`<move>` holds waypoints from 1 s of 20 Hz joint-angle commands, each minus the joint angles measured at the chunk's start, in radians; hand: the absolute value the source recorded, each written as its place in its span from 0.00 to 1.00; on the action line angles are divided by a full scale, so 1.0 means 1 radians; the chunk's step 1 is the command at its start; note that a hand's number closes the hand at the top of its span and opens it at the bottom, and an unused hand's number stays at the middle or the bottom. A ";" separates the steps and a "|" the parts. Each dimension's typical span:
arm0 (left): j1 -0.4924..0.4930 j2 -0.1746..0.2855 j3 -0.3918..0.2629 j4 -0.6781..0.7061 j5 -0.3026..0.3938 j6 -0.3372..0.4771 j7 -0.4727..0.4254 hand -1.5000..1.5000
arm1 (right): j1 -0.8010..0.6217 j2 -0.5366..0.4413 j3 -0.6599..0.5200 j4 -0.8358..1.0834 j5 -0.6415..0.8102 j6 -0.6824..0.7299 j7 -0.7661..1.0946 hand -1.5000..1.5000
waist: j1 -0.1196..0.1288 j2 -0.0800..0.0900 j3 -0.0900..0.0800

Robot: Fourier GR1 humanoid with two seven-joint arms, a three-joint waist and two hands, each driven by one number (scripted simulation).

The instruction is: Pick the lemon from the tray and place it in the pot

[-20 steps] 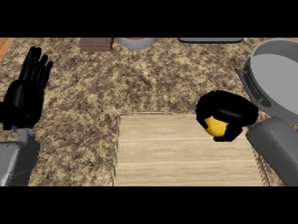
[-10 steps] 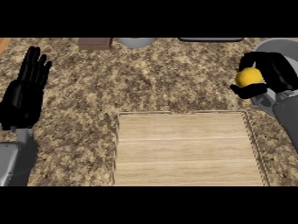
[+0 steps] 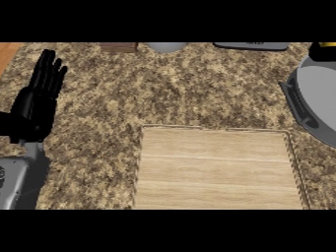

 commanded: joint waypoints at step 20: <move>0.058 -0.007 0.015 -0.033 -0.007 0.008 0.019 0.50 | -0.088 0.070 -0.031 0.229 0.465 -0.081 0.722 1.00 | -0.053 -0.025 0.016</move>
